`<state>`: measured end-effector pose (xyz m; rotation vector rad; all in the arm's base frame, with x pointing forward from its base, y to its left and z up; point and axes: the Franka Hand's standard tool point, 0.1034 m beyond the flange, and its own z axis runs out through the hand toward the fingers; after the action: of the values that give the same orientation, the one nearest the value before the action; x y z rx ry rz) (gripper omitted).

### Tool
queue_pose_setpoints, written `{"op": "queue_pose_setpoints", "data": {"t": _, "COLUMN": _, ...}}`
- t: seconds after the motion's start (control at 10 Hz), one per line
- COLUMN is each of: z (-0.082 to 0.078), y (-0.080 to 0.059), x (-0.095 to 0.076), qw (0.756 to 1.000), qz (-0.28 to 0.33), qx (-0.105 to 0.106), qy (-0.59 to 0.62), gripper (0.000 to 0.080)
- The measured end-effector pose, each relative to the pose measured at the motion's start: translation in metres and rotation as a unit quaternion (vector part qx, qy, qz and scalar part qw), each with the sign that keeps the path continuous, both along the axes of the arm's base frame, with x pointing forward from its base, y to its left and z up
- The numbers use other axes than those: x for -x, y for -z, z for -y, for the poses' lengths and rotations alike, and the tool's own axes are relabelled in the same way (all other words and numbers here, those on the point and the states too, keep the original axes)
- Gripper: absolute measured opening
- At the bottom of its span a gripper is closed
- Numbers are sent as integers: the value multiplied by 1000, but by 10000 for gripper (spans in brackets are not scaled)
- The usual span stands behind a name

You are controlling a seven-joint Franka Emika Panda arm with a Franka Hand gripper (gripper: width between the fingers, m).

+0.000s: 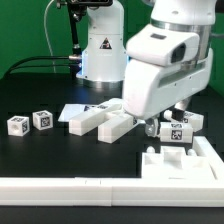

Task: Assemble chair

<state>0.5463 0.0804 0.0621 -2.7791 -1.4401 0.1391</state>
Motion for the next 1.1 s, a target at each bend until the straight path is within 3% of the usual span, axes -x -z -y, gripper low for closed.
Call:
{"op": "queue_pose_setpoints", "data": {"t": 0.1, "z": -4, "y": -2, "x": 11, "qw": 999, "qz": 21, "qx": -7, "qy": -33, "gripper": 649}}
{"op": "queue_pose_setpoints", "data": {"t": 0.5, "z": 5, "y": 0, "x": 11, "qw": 996, "qz": 14, "qx": 0, "qy": -84, "gripper": 649}}
{"op": "queue_pose_setpoints", "data": {"t": 0.6, "z": -3, "y": 0, "x": 15, "qw": 995, "qz": 18, "qx": -3, "qy": -97, "gripper": 649}}
{"op": "queue_pose_setpoints", "data": {"t": 0.7, "z": -18, "y": 1, "x": 33, "qw": 993, "qz": 25, "qx": -7, "qy": -119, "gripper": 649}}
{"op": "queue_pose_setpoints", "data": {"t": 0.9, "z": -27, "y": 9, "x": 54, "qw": 987, "qz": 59, "qx": -14, "qy": -151, "gripper": 649}}
{"op": "queue_pose_setpoints", "data": {"t": 1.1, "z": -15, "y": 11, "x": 54, "qw": 989, "qz": 56, "qx": -11, "qy": -133, "gripper": 649}}
